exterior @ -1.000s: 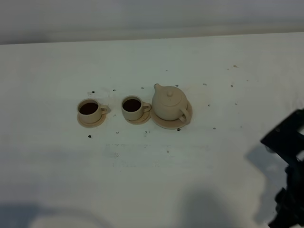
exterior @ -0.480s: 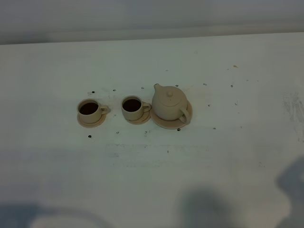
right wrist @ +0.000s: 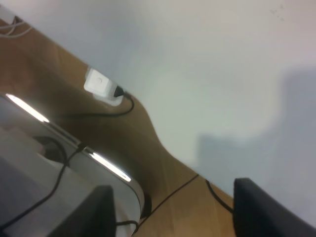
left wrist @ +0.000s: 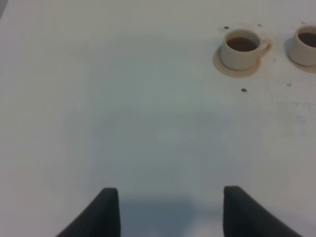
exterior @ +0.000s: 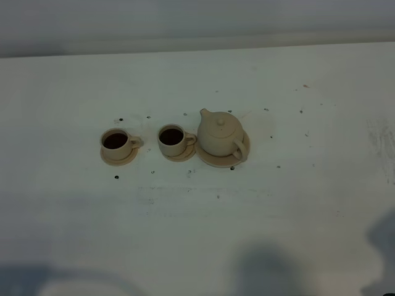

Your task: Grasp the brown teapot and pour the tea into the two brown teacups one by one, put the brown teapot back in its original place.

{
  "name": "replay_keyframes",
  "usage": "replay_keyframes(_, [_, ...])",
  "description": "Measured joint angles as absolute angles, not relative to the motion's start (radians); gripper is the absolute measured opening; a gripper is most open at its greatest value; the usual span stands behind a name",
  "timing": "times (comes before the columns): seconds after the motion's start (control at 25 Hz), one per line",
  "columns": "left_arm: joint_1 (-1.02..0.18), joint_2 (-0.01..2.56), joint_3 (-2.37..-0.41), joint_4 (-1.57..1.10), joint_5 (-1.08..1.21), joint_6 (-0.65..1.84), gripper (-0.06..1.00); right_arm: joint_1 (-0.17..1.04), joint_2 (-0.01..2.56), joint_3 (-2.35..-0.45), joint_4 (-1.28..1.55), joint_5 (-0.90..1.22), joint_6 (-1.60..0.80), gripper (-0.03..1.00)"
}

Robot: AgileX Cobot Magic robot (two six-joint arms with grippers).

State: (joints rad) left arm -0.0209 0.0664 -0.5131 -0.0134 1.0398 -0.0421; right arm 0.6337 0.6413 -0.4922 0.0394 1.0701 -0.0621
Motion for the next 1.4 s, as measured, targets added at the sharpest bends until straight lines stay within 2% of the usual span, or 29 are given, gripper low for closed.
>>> replay_keyframes(0.16, [-0.021,0.066,-0.513,-0.013,1.04,-0.042,0.47,0.576,0.578,-0.492,0.045,1.07,-0.061,0.54])
replay_keyframes(0.6, [-0.021,0.066,-0.513,-0.013,1.04,-0.041,0.47,0.104,0.347,-0.492,0.052,1.07,-0.061,0.54])
replay_keyframes(0.76, [-0.021,0.066,-0.513,-0.013,1.04,-0.041,0.47,0.001,0.27,-0.492,0.052,1.069,-0.061,0.54])
replay_keyframes(1.16, [-0.021,0.066,-0.513,-0.013,1.04,-0.041,0.47,-0.033,0.009,-0.491,0.054,1.068,-0.061,0.54])
replay_keyframes(1.4, [-0.021,0.066,-0.513,-0.013,1.04,-0.041,0.47,-0.033,-0.006,-0.491,0.063,1.068,-0.061,0.54])
